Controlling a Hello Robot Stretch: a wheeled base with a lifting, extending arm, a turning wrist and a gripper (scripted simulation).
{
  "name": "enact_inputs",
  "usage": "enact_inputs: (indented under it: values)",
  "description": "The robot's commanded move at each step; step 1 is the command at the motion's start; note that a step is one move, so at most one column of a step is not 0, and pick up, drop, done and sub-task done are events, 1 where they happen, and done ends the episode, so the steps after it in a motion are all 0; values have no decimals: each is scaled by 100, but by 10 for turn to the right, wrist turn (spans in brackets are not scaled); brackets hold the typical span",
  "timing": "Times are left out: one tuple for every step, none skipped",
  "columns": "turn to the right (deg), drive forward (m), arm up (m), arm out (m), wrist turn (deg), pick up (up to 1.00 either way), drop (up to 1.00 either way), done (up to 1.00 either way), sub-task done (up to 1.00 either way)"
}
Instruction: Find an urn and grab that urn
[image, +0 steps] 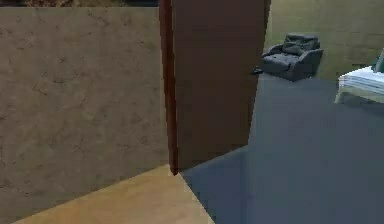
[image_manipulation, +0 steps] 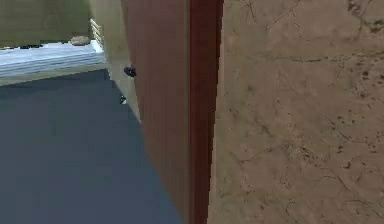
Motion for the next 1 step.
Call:
enact_inputs:
  values:
    - [-150, 0, 0, 0, 0, 0, 0, 0, 0]
